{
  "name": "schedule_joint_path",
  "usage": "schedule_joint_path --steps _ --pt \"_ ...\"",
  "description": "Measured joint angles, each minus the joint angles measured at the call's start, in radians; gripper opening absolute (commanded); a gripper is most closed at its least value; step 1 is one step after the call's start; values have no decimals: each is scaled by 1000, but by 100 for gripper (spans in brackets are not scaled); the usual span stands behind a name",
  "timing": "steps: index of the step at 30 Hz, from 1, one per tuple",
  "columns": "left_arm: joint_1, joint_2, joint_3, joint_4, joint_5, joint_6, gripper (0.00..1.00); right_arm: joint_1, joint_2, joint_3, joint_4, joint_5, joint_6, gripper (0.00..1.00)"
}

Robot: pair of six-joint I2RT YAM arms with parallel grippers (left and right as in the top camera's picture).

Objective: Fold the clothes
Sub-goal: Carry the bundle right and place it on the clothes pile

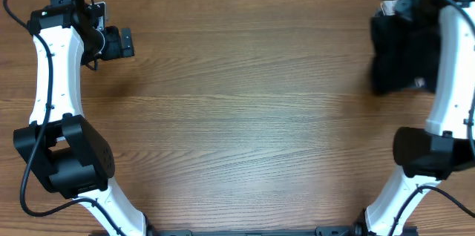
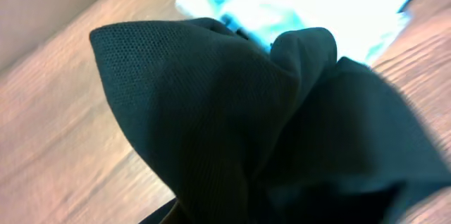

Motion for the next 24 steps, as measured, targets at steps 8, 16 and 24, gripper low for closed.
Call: schedule_joint_path --steps 8,16,24 --pt "-1 0 0 9 0 0 100 -186 -34 36 159 13 10 4" --pt "-2 0 0 34 0 0 100 -275 -32 37 338 46 -26 4" --pt "-2 0 0 76 0 0 100 -326 24 40 429 63 -69 4"
